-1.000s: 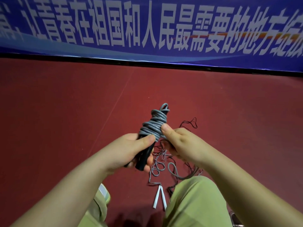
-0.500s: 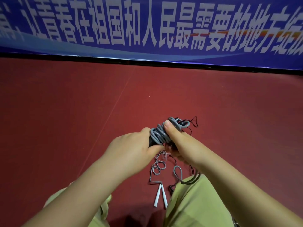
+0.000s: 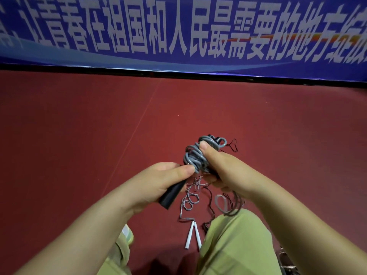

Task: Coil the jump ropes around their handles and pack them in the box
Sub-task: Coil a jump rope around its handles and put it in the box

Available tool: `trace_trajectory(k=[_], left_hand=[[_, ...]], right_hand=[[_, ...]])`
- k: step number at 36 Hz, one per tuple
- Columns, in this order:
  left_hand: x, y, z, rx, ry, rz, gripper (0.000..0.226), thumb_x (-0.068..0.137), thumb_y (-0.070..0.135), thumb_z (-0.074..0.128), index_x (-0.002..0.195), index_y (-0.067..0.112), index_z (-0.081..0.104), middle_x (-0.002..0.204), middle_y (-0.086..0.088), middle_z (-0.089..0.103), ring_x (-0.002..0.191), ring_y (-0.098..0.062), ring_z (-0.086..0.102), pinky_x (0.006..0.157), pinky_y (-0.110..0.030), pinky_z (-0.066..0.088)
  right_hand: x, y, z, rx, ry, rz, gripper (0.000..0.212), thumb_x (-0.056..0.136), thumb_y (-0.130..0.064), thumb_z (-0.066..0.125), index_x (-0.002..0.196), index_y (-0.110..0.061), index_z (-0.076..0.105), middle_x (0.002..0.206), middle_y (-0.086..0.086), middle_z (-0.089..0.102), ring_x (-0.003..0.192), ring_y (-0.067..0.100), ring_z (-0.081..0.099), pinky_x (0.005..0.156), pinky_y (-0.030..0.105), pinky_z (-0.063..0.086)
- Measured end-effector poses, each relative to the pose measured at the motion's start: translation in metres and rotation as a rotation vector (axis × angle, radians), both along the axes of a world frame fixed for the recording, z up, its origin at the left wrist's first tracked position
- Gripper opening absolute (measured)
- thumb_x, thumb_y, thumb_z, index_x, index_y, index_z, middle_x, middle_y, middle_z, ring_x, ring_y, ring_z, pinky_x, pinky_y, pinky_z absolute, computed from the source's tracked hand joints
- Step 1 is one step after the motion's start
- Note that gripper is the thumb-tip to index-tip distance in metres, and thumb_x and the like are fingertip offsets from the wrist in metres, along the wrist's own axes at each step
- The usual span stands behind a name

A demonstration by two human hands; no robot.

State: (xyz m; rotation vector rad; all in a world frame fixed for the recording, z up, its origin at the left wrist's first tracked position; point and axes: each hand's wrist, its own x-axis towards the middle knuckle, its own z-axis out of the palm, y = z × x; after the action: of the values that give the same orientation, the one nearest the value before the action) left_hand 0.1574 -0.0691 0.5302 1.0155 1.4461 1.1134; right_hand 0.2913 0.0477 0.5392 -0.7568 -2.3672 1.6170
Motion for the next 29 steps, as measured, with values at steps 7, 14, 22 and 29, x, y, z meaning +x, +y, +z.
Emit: trace_trajectory(k=[7, 14, 22, 29], left_hand=[[-0.008, 0.007, -0.009, 0.029, 0.506, 0.098, 0.044, 0.071, 0.065, 0.059, 0.070, 0.021, 0.057, 0.059, 0.013, 0.050, 0.054, -0.005, 0.045, 0.061, -0.029, 0.036], [-0.010, 0.011, -0.010, 0.002, 0.814, 0.195, 0.044, 0.078, 0.061, 0.052, 0.066, 0.019, 0.046, 0.059, 0.009, 0.046, 0.055, -0.010, 0.045, 0.056, -0.031, 0.034], [-0.014, 0.008, -0.004, -0.083, 1.056, 0.254, 0.045, 0.073, 0.069, 0.052, 0.079, 0.025, 0.052, 0.072, 0.006, 0.059, 0.070, -0.013, 0.058, 0.062, -0.036, 0.044], [-0.008, 0.007, 0.011, -0.037, 1.454, 0.236, 0.043, 0.078, 0.072, 0.047, 0.089, 0.030, 0.045, 0.074, 0.011, 0.049, 0.075, -0.014, 0.047, 0.059, -0.030, 0.032]], right_hand=[[0.002, 0.009, -0.009, 0.147, -0.167, -0.061, 0.089, 0.073, -0.087, 0.026, 0.062, -0.002, 0.046, 0.056, 0.006, 0.030, 0.046, 0.016, 0.023, 0.048, 0.028, 0.019], [-0.005, 0.011, -0.017, 0.204, -0.197, -0.219, 0.072, 0.080, -0.080, 0.030, 0.063, -0.010, 0.042, 0.054, 0.005, 0.028, 0.044, 0.016, 0.024, 0.053, 0.030, 0.021], [-0.010, 0.006, -0.024, 0.187, -0.103, -0.238, 0.061, 0.092, -0.062, 0.035, 0.064, -0.009, 0.043, 0.049, 0.000, 0.027, 0.043, 0.014, 0.019, 0.046, 0.026, 0.018], [-0.009, 0.003, -0.024, -0.185, 0.024, -0.207, 0.063, 0.093, -0.063, 0.032, 0.068, -0.011, 0.058, 0.052, 0.000, 0.029, 0.042, 0.011, 0.022, 0.043, 0.021, 0.017]])
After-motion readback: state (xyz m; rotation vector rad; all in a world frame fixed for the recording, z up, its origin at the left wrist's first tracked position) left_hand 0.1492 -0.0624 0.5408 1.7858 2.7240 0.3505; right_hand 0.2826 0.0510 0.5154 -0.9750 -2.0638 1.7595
